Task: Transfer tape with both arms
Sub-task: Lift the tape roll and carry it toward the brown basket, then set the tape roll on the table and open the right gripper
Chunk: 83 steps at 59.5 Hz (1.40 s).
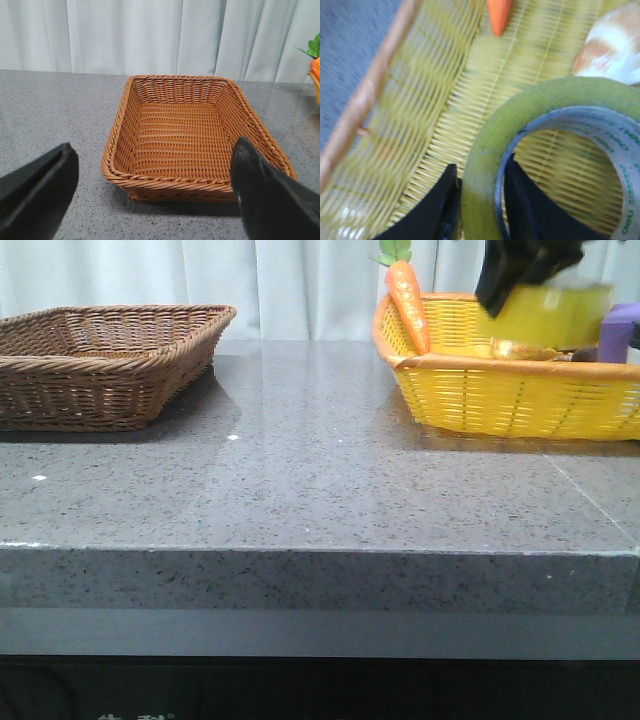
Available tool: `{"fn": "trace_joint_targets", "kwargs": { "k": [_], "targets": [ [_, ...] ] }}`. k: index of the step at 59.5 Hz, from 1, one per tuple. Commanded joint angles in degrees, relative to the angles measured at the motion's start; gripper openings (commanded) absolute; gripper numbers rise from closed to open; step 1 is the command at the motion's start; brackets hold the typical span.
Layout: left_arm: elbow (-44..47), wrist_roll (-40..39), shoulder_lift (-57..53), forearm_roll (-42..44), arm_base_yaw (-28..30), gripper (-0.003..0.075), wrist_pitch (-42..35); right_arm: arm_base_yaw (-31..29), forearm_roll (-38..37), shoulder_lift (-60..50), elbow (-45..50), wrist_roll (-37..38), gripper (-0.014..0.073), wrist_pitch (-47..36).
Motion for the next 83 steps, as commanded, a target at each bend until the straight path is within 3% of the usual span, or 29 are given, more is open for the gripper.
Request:
{"fn": "trace_joint_targets", "kwargs": {
  "k": [1, 16, 27, 41, 51, 65, 72, 83],
  "targets": [
    [-2.03, -0.24, 0.50, 0.16, 0.08, 0.0598, -4.73, 0.11, 0.10, -6.51, -2.04, -0.99, -0.0007, -4.06],
    [-2.03, -0.24, 0.50, 0.16, 0.08, 0.0598, -4.73, 5.55, 0.10, -12.86, -1.92, -2.13, -0.0007, -2.97],
    [-2.03, -0.24, 0.50, 0.16, 0.08, 0.0598, -4.73, 17.39, 0.17, -14.10, -1.36, -6.24, -0.0007, -1.53],
    [-2.03, -0.24, 0.50, 0.16, 0.08, 0.0598, -4.73, 30.46, 0.17, -14.10, 8.85, -6.62, -0.0007, -8.54],
    [-2.03, -0.24, 0.50, 0.16, 0.08, 0.0598, -4.73, 34.69, 1.15, -12.45, 16.27, -6.62, -0.0007, -16.27],
    [-2.03, -0.24, 0.50, 0.16, 0.08, 0.0598, -4.73, 36.84, 2.48, -5.75, 17.29, -6.57, 0.0000, -14.28],
    [-2.03, -0.24, 0.50, 0.16, 0.08, 0.0598, -4.73, 36.99, 2.70, -4.39, 17.29, -6.57, 0.0085, -14.28],
    [-2.03, -0.24, 0.50, 0.16, 0.08, 0.0598, -4.73, 36.99, 2.90, -4.51, 16.75, -6.57, 0.0300, -13.03]
  ]
}}
